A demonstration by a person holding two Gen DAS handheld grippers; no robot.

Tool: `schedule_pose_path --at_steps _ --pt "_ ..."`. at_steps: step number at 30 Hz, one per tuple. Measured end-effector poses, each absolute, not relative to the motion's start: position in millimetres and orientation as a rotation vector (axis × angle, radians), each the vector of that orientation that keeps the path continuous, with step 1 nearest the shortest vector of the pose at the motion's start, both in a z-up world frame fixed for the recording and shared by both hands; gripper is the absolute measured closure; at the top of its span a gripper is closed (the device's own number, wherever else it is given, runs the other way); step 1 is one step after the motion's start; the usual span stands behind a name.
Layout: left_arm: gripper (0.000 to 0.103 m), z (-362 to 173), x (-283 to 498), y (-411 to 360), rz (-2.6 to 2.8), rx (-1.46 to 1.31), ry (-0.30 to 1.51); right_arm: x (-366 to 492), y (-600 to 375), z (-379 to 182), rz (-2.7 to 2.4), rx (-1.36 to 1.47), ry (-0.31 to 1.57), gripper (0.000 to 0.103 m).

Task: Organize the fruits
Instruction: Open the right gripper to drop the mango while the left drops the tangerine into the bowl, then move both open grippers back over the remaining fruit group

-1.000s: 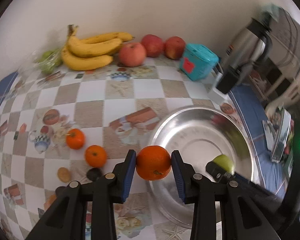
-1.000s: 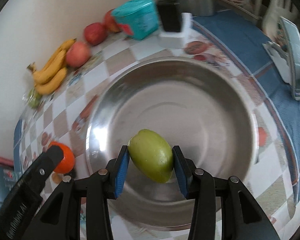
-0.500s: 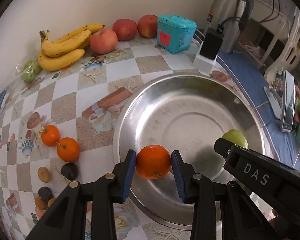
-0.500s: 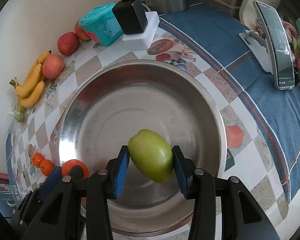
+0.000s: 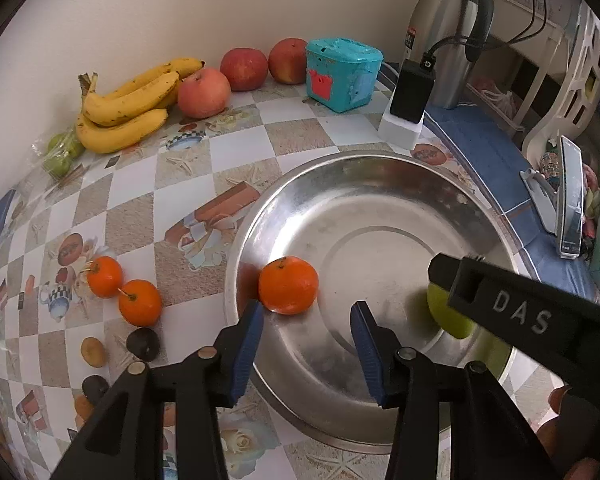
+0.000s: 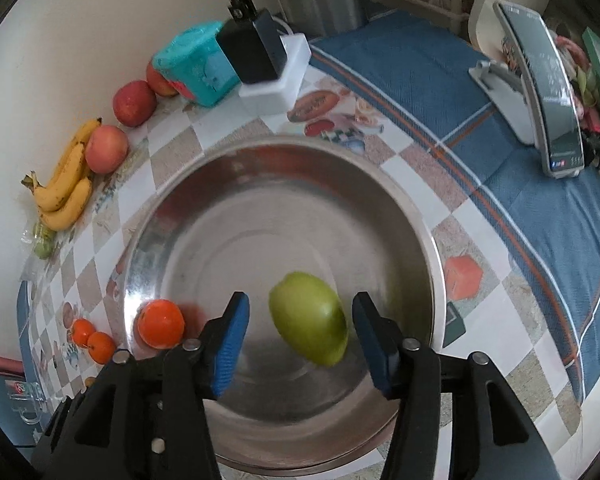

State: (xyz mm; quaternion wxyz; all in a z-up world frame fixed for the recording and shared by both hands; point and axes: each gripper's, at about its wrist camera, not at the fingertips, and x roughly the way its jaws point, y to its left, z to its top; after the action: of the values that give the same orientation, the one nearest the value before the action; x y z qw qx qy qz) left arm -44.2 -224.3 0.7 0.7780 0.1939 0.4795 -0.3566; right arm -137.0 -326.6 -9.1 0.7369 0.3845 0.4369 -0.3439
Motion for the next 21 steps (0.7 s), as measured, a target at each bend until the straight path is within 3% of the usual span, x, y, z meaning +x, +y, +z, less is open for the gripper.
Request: schedule_pose_path --at_steps 21 --pt "0.054 17.7 25.5 -149.1 -0.519 0.159 1.158 -126.5 -315.3 0.9 -0.725 0.778 0.978 0.048"
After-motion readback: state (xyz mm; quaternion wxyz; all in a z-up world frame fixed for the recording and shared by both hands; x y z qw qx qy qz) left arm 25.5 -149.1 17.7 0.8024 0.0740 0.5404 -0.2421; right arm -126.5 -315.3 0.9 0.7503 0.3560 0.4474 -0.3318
